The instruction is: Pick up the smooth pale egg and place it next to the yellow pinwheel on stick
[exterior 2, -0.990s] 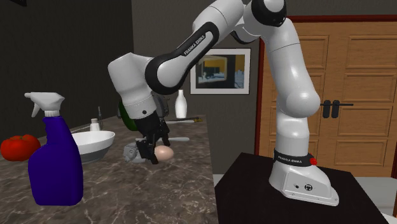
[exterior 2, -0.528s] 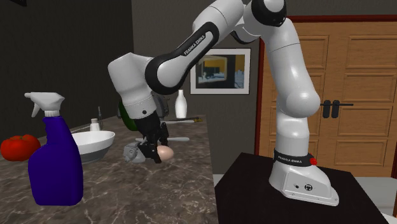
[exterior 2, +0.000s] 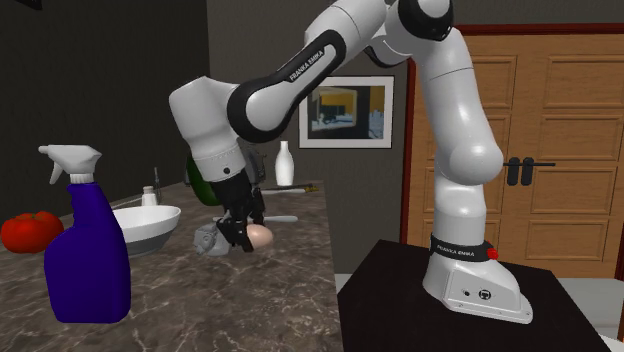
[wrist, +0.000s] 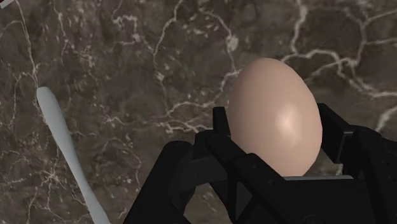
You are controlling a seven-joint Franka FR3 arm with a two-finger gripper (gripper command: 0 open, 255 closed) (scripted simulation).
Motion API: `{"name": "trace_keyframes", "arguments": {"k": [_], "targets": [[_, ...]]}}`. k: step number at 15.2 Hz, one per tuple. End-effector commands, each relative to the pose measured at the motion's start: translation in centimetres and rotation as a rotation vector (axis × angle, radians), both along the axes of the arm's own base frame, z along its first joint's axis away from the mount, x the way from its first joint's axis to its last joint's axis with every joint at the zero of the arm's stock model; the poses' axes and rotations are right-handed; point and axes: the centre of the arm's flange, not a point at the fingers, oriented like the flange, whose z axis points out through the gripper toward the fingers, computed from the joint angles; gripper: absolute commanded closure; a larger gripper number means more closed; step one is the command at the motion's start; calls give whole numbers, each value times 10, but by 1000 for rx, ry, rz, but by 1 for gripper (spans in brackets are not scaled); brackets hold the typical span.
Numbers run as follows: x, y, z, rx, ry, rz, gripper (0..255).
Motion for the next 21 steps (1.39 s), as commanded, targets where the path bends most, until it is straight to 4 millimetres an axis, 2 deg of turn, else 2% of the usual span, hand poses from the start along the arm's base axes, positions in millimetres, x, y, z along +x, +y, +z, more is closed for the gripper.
{"name": "trace_keyframes", "arguments": {"k": [1, 21], "targets": [[0, 0, 10, 0, 0, 0, 255], [0, 0, 114, 0, 0, 0, 255]]}}
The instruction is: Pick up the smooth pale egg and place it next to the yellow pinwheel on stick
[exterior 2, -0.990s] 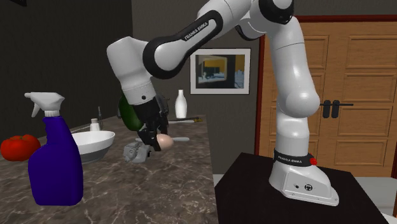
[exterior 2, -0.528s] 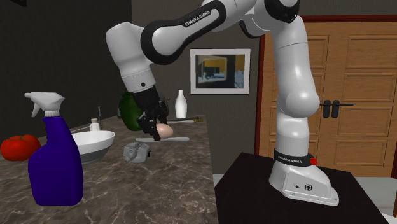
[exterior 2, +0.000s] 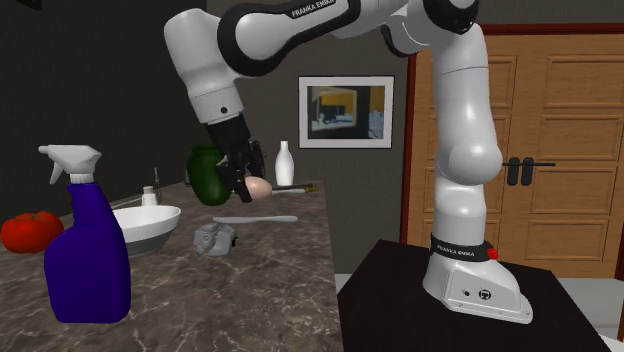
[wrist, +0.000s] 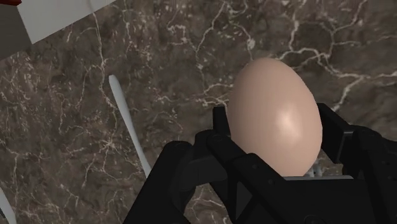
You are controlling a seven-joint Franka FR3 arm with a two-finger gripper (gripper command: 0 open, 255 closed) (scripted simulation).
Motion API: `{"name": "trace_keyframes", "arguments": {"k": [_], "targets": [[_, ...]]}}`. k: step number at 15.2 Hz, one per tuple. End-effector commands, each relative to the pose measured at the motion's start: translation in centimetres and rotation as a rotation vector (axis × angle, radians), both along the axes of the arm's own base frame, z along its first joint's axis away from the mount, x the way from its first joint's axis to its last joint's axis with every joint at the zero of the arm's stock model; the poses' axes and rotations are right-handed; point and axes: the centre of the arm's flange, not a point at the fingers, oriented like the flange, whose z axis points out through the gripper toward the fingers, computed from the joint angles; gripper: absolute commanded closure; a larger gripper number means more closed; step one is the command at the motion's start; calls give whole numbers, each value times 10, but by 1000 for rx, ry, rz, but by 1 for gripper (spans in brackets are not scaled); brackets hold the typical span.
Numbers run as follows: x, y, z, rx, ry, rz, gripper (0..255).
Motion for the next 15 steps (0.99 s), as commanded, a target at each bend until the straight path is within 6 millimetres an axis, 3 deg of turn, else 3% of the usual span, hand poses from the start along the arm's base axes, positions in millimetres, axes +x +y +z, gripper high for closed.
{"name": "trace_keyframes", "arguments": {"k": [1, 15], "targets": [[3, -13, 5, 0, 0, 0, 255], [44, -193, 5, 0, 0, 0, 255]]}}
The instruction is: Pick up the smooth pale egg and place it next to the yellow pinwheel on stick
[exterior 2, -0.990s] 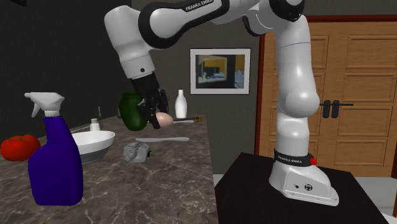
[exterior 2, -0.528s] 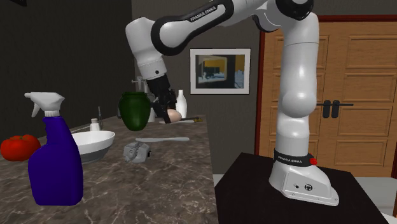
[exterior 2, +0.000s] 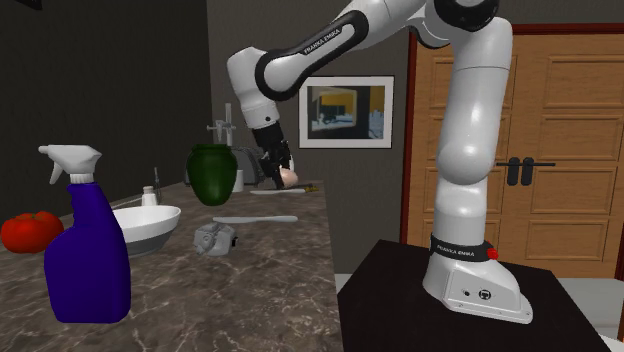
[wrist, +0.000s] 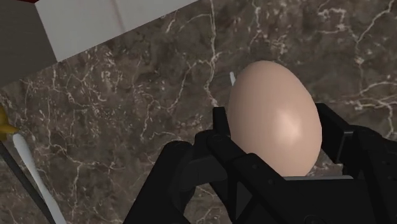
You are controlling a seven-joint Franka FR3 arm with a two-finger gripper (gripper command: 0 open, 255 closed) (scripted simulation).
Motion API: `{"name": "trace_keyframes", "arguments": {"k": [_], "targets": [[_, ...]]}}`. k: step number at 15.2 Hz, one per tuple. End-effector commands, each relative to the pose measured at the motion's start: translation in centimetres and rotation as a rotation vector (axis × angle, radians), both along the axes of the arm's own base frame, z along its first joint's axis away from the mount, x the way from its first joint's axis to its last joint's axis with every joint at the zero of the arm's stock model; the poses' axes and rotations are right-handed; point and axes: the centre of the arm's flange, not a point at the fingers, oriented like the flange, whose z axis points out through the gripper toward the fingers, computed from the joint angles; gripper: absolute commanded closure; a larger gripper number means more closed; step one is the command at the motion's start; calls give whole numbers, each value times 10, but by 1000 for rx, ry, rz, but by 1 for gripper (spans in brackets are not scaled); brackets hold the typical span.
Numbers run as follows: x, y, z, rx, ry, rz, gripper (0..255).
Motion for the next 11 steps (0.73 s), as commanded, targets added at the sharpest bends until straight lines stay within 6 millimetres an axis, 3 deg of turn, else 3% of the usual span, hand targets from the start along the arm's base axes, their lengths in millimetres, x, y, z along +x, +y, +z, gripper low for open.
{"name": "trace_keyframes", "arguments": {"k": [1, 11], "targets": [[4, -28, 5, 0, -1, 1, 255], [34, -157, 6, 0, -1, 1, 255]]}}
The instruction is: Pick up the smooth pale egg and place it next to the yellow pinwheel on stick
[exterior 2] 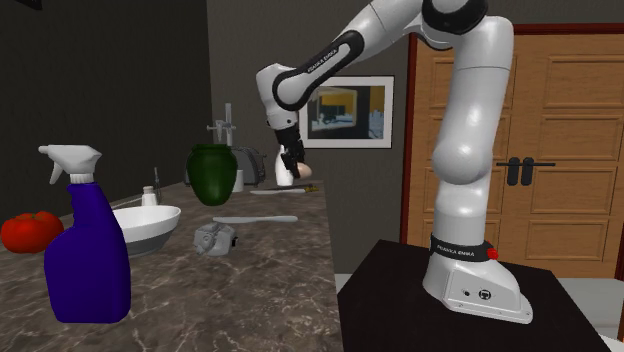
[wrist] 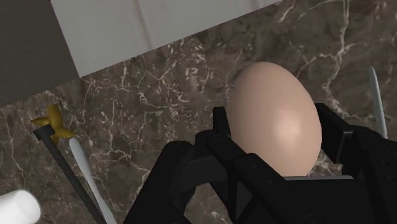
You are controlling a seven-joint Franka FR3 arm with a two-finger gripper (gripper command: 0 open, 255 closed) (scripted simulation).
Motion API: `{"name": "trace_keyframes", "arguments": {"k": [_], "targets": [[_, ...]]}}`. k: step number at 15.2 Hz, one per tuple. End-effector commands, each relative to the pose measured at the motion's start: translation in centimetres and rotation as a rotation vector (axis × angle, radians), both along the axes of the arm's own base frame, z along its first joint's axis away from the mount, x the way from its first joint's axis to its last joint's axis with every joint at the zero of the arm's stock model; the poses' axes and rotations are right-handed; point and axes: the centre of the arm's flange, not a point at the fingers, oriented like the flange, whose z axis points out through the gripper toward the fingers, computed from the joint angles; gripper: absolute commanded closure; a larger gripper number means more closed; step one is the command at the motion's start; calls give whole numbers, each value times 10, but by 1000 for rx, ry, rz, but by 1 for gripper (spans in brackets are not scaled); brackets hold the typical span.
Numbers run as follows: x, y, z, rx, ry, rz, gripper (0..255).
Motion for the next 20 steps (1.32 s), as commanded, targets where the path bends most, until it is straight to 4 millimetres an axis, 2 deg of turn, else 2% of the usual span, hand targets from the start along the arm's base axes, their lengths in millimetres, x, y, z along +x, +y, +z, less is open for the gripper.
{"name": "trace_keyframes", "arguments": {"k": [1, 15, 16, 20], "targets": [[3, -28, 1, 0, 0, 2, 255], [45, -208, 1, 0, 0, 2, 255], [46, -215, 1, 0, 0, 2, 255], [46, -215, -20, 0, 0, 2, 255]]}}
